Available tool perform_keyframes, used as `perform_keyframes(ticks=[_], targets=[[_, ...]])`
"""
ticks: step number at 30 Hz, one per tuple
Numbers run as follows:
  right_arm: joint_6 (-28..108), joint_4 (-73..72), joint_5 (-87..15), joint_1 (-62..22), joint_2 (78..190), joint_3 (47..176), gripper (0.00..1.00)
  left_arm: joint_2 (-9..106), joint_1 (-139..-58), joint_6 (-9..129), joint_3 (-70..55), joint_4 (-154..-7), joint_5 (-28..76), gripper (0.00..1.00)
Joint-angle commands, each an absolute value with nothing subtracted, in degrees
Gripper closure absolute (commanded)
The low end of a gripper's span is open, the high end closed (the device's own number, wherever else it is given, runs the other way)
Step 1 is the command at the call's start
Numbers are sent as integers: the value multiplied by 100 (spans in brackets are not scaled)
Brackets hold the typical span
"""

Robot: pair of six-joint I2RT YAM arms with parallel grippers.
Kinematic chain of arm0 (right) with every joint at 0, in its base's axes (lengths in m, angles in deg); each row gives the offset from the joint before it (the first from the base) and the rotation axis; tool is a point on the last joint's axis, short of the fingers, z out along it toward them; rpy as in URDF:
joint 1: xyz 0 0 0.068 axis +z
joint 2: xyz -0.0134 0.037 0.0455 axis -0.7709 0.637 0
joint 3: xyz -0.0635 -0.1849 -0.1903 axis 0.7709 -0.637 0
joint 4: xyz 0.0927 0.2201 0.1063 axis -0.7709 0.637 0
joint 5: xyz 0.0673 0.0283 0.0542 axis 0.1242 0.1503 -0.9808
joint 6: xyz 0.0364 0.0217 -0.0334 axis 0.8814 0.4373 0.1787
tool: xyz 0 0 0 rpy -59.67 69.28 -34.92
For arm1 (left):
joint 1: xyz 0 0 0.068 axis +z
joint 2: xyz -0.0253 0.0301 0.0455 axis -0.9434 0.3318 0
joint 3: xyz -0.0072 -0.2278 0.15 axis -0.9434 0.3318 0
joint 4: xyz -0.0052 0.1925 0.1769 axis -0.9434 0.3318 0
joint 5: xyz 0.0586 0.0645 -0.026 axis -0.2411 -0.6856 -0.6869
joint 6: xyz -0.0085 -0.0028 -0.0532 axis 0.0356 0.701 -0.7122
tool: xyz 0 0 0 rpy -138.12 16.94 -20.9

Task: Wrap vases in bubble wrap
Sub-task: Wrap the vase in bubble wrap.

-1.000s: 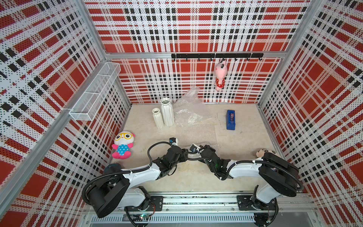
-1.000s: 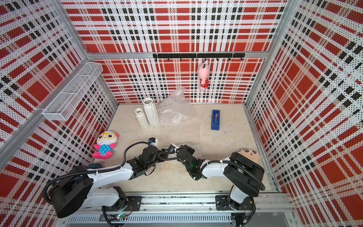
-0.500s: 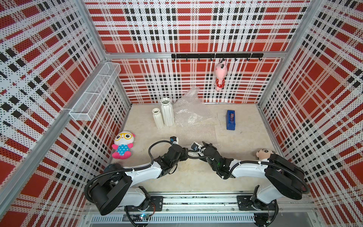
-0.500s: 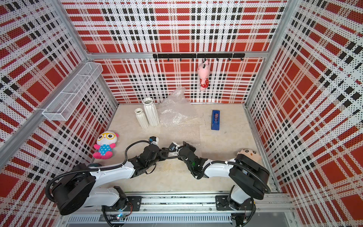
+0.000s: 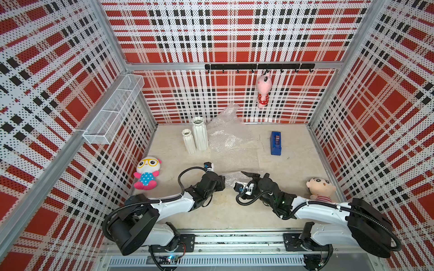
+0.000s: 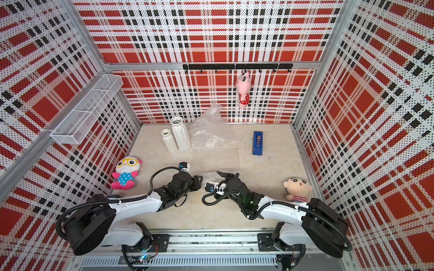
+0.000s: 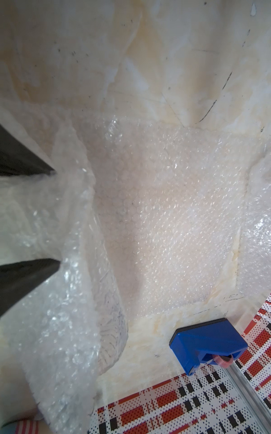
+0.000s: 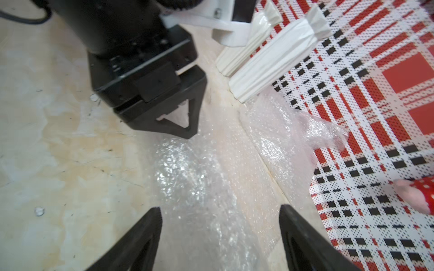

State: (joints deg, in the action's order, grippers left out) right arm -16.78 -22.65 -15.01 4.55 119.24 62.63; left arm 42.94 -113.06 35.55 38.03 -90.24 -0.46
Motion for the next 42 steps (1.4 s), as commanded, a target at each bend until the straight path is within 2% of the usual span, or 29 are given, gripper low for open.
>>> perform_keyframes(ticks=[1,8,10,16,31,42], targets=[[-2456,-2023,-2074,408,12203,6341,16,4456,-11264,3712,3769,-8836,89,44],[-2813,-2012,-2024,236,12765,6599,13,4490,-11228,3747,3764,-8885,172,44],[-2869,-2035,-2034,166,12884,6686,9,4492,-11220,3754,3775,-8896,185,44],[-3210,-1930,-1941,-10,13347,6952,8,4498,-11189,3772,3788,-8910,221,44],[-3635,-1783,-1837,-250,14170,7411,11,4665,-11046,3866,3657,-8921,407,44],[-3761,-1507,-1977,-428,14671,7750,16,4940,-10788,3984,3281,-8964,640,37]])
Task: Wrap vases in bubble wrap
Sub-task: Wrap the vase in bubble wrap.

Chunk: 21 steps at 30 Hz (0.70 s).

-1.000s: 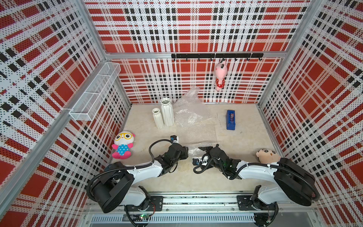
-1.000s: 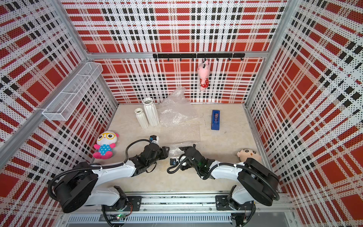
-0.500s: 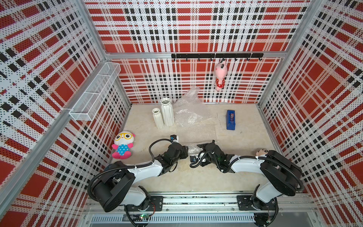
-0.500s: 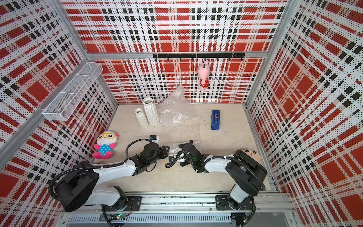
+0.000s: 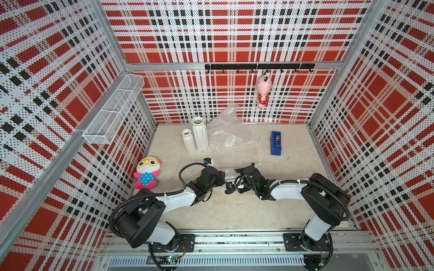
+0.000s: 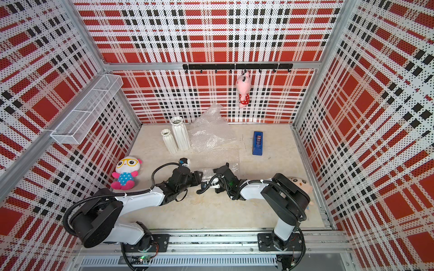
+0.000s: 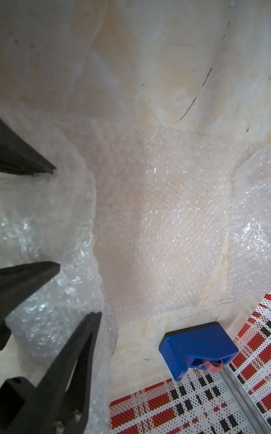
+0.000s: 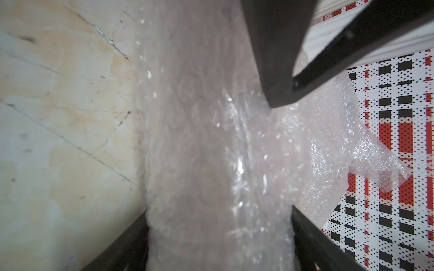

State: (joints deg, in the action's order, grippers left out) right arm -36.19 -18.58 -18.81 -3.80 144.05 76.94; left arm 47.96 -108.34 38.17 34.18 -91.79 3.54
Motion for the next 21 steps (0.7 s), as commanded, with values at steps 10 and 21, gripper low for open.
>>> perform_keyframes(ticks=[10,21], targets=[[-3340,-1005,-2297,-451,14669,7825,31,4620,-10386,4036,3187,-8947,754,22],[-2083,-682,-2225,-204,14416,7918,35,3226,-10616,3813,3833,-8537,-147,16]])
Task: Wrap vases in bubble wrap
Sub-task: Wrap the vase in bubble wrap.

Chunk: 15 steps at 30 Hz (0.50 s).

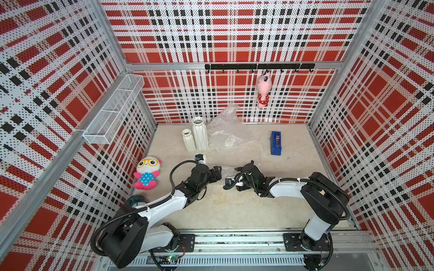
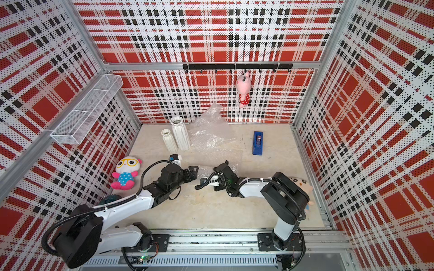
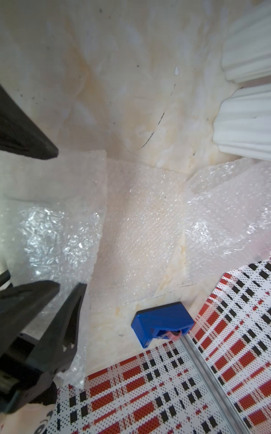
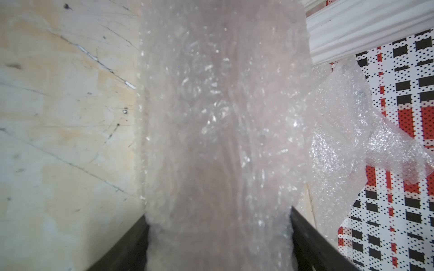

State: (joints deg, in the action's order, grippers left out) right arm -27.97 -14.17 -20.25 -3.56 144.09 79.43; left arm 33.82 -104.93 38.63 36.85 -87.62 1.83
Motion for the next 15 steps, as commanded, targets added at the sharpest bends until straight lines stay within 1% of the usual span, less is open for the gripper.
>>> perform_keyframes(ticks=[1,6,15], targets=[[-1918,-620,-2179,-164,14407,7946,36,3185,-10662,3796,3854,-8499,-214,16],[-1175,-457,-2060,81,14324,8063,37,3200,-10684,3704,3943,-8609,-138,19],[175,-361,-1896,412,14158,8137,38,3925,-10396,3784,3872,-9121,491,22]])
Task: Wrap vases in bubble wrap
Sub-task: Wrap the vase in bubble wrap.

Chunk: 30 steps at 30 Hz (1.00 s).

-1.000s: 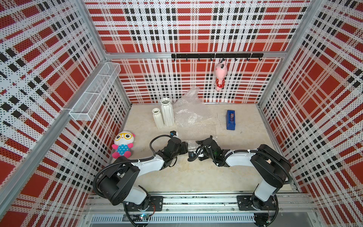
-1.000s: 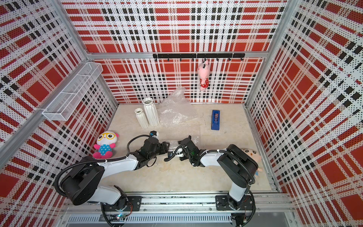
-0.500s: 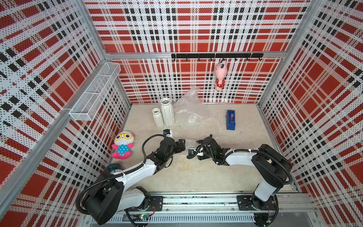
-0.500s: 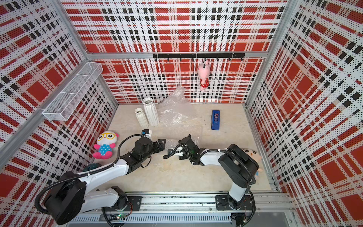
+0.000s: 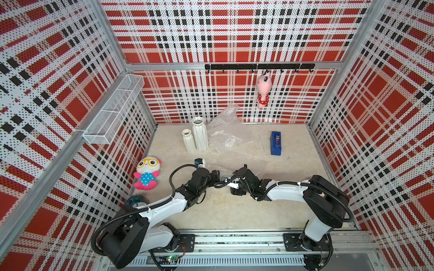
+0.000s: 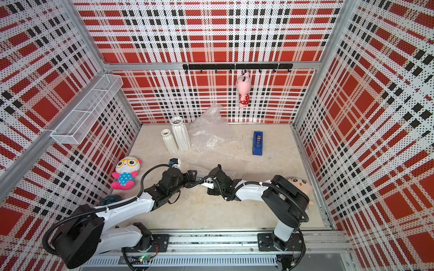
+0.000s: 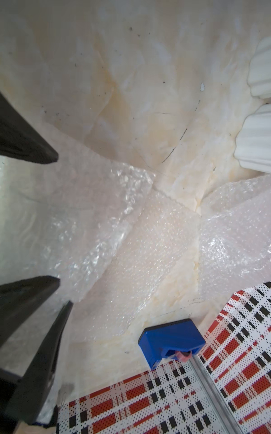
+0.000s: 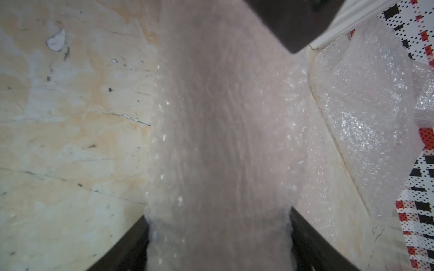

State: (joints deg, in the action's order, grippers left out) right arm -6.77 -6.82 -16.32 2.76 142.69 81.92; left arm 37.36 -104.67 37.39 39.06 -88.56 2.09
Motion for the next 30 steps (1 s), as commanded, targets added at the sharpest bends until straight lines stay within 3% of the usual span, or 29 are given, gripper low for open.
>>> perform_keyframes(ticks=[1,15,30], targets=[[333,-374,-1889,431,14137,8134,38,4038,-10393,3824,3828,-9127,541,23],[1661,-721,-2099,485,14272,7979,37,4840,-10591,4058,3276,-8846,586,22],[876,-949,-1357,494,14385,7757,24,5502,-10487,4342,2803,-8395,633,23]])
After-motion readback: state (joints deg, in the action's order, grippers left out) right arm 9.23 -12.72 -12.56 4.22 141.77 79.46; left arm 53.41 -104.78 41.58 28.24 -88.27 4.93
